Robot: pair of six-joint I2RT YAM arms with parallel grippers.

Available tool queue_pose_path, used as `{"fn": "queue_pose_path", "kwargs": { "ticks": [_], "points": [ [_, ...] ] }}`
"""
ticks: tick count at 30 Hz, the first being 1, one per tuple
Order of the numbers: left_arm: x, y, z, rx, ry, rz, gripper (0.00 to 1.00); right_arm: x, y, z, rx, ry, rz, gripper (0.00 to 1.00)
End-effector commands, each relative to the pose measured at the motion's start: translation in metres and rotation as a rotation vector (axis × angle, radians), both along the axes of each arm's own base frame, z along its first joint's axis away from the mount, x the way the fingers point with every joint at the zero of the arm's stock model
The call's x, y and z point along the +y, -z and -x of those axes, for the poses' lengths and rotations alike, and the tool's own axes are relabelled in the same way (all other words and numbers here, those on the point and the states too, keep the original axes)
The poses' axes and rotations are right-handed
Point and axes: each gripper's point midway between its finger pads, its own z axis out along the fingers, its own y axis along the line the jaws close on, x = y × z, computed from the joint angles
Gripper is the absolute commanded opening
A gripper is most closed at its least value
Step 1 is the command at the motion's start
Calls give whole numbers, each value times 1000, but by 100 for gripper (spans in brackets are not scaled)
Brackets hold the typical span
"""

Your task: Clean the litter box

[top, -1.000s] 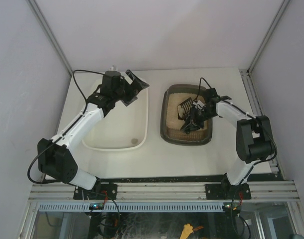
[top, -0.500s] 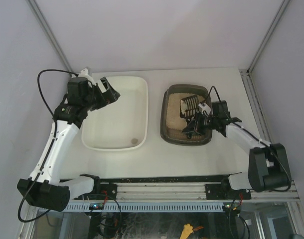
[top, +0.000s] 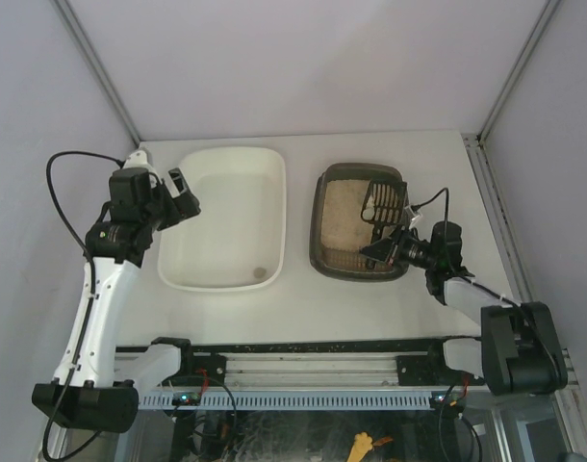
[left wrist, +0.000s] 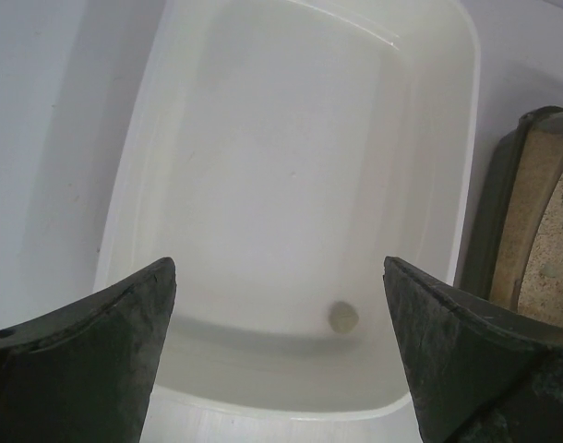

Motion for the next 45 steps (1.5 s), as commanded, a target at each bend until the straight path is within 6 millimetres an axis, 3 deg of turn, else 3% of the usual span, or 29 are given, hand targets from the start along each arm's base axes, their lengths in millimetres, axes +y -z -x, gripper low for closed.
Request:
{"fn": "queue_pose_path", "kwargs": {
  "ticks": [1,6,10,14,19,23,28,32,36,41,45],
  "points": [
    [7,1,10,-39,-26,-9,98,-1,-50,-14,-179,-40,-151,0],
    [13,4,15,-47,-46,-30,98,21,-45,-8,-98,-181,-198,0],
    [14,9,16,-45,-48,-35,98,7,-56,-16,-37,-135,-333,0],
    [16,9,17,-45,-59,-41,97,29,-48,-2,12,-234,-341,0],
    [17,11,17,-43,-60,-44,98,11,-45,-15,31,-129,-362,0],
    [16,12,16,-38,-62,-40,97,42,-42,0,48,-251,-301,0],
    [16,13,15,-39,-65,-33,97,19,-45,-18,33,-159,-327,0],
    [19,7,17,-46,-89,-29,98,34,-40,-8,64,-229,-316,0],
    [27,4,16,-61,-141,-31,100,22,-42,-18,67,-171,-364,0],
    [42,1,16,-71,-217,-44,100,44,-36,-5,97,-259,-341,0],
    [32,-10,17,-80,-173,4,98,45,-36,-10,109,-242,-359,0]
  ]
}}
